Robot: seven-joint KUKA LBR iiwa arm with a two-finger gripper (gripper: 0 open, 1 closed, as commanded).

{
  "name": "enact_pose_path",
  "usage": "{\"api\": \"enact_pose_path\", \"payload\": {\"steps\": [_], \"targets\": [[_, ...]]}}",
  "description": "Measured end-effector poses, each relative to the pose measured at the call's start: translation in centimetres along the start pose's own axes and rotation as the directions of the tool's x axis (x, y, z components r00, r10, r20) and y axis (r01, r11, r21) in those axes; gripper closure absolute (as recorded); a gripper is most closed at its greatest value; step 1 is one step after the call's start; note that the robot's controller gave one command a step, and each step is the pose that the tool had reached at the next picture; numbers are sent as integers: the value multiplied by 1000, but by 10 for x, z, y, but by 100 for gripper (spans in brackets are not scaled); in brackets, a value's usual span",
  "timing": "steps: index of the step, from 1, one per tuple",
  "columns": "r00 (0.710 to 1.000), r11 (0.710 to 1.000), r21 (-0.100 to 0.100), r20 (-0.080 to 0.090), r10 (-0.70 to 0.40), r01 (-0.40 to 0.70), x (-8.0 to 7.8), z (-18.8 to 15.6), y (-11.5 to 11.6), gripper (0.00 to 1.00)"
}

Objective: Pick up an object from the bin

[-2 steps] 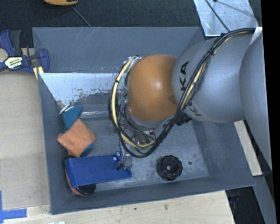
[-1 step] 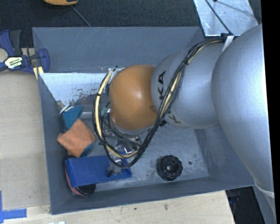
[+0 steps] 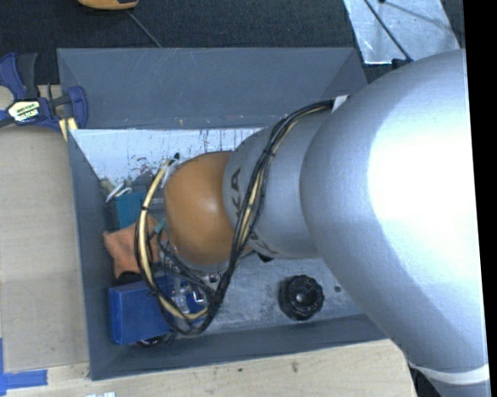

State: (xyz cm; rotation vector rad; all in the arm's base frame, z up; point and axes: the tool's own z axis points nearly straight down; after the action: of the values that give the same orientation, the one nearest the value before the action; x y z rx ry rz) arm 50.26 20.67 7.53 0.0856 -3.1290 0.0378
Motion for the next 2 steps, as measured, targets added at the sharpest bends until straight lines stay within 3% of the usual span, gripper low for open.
{"api": "enact_pose_path", "payload": {"steps": [1,2], "targets": [[893,893,30,8,-450,450,-34,-5,2,100],[893,893,30,8,-450,450,-34,-5,2,100]]}}
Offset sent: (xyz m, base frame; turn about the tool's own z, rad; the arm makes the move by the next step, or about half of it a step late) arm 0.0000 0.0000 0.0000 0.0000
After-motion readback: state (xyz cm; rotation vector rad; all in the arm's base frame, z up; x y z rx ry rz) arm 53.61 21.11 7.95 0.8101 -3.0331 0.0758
